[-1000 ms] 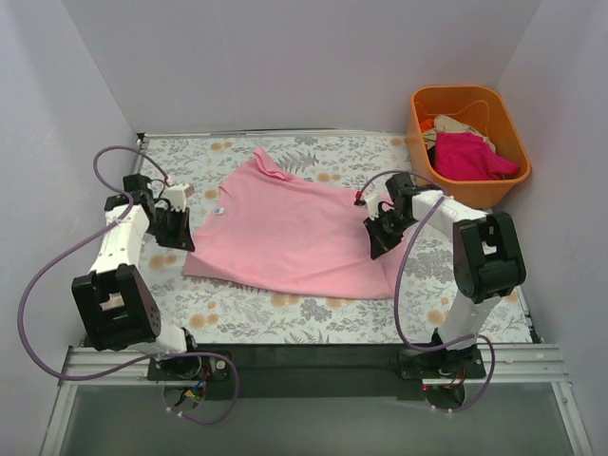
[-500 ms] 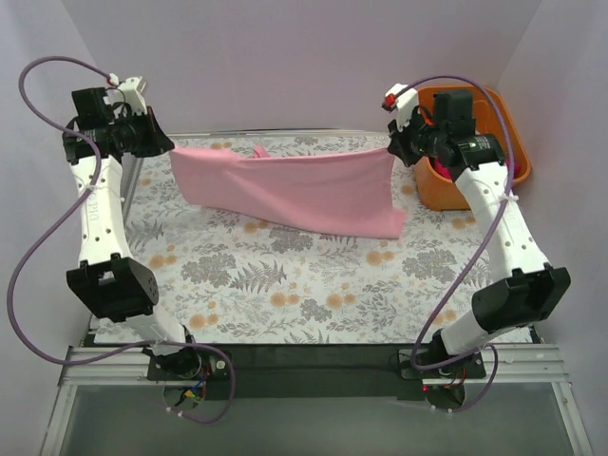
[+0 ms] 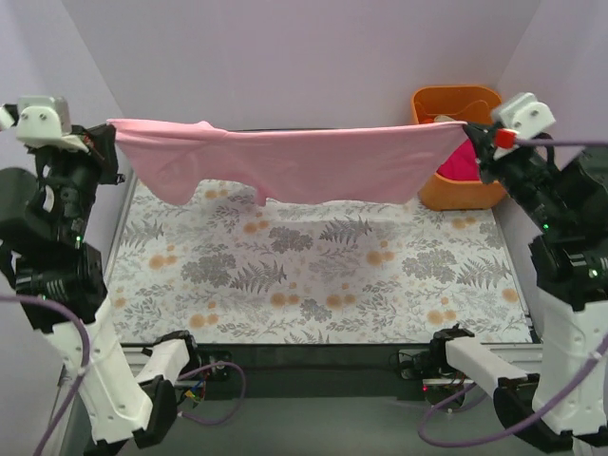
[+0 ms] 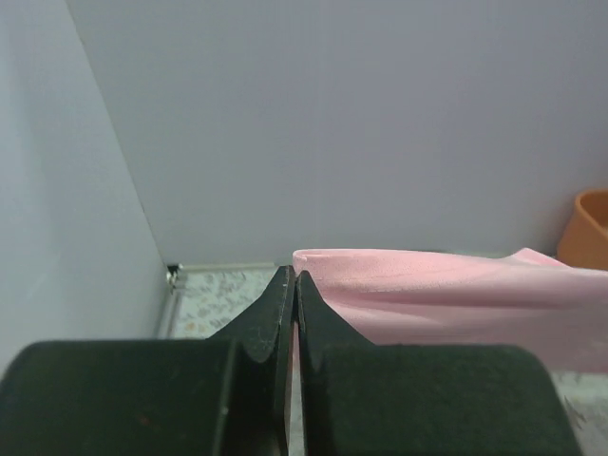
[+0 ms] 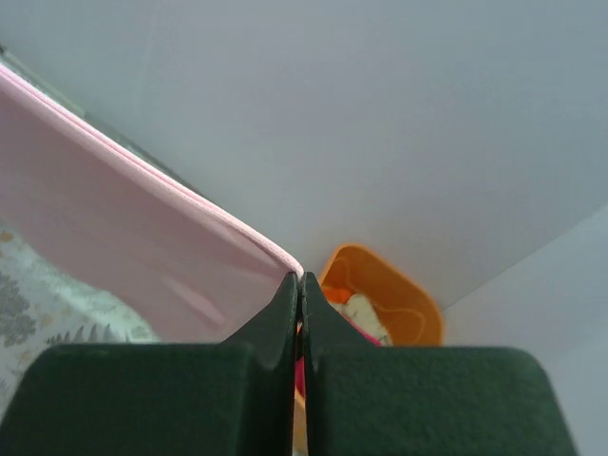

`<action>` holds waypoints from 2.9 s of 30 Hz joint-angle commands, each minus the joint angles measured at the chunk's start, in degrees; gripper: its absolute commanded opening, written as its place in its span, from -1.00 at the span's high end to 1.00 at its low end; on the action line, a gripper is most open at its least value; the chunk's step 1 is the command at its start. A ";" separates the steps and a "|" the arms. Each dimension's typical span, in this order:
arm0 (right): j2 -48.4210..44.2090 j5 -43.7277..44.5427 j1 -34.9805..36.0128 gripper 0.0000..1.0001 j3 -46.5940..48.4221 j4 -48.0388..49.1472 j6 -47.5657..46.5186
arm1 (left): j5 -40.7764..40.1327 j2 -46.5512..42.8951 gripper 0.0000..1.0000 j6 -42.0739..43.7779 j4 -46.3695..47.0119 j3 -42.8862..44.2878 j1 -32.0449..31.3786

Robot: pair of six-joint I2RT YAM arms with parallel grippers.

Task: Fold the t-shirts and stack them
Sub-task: Flatten the tshirt out, then fold the tshirt

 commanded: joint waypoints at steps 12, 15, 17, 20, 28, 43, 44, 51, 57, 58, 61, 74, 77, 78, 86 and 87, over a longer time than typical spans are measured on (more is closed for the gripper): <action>-4.45 4.28 -0.58 0.97 3.90 5.50 1.83 | -9.53 -2.23 1.00 1.34 1.46 4.38 0.50; -2.25 5.68 -0.57 0.97 -2.41 7.95 0.86 | -7.14 -0.73 1.00 3.89 0.49 -2.82 0.50; 0.46 6.91 -0.49 0.97 -5.24 11.46 0.86 | -7.05 0.49 1.00 5.64 2.33 -10.73 0.51; 5.99 7.09 -0.57 0.97 -9.72 16.20 0.86 | -7.05 4.08 1.00 7.49 6.63 -19.50 0.51; 21.03 4.28 -0.40 0.97 -18.33 26.50 -1.16 | -1.96 19.99 1.00 11.01 15.69 -28.24 0.50; 52.75 9.11 -0.66 0.97 -4.12 34.07 -5.29 | 1.03 60.86 1.00 6.44 15.70 -3.92 0.42; 53.82 9.72 -0.58 0.97 -3.24 33.63 -6.08 | 1.03 63.75 1.00 6.36 14.91 0.02 0.33; 58.31 12.37 -2.33 0.97 -0.94 33.10 -7.50 | -2.04 58.37 1.00 7.75 12.68 -4.72 0.50; 58.40 11.14 -3.39 0.97 -2.26 32.93 -8.72 | -11.10 46.66 1.00 10.75 18.59 -18.47 0.33; 58.40 10.70 -3.39 0.97 -2.26 32.40 -8.64 | -9.44 44.29 1.00 11.53 17.81 -19.53 0.33; 58.40 9.12 -3.30 0.97 -1.65 31.00 -8.72 | -3.90 40.76 1.00 11.80 14.30 -22.69 -0.20; 53.75 5.17 -5.76 0.97 -8.14 29.15 -13.90 | -3.97 24.32 1.00 23.58 1.63 -35.00 -2.48; 51.55 3.93 -6.20 0.97 -12.89 29.15 -16.80 | -2.67 21.95 1.00 26.21 -0.56 -39.83 -2.57; 51.20 3.93 -6.46 0.97 -13.94 29.15 -17.85 | -2.14 21.42 1.00 26.57 -1.87 -41.58 -2.66; 50.05 2.44 -6.99 0.97 -19.84 28.10 -21.02 | -1.43 24.57 1.00 26.66 -5.22 -45.64 -5.47; 50.14 2.43 -6.90 0.97 -19.84 27.83 -21.20 | -1.52 25.10 1.00 26.48 -5.31 -45.91 -5.99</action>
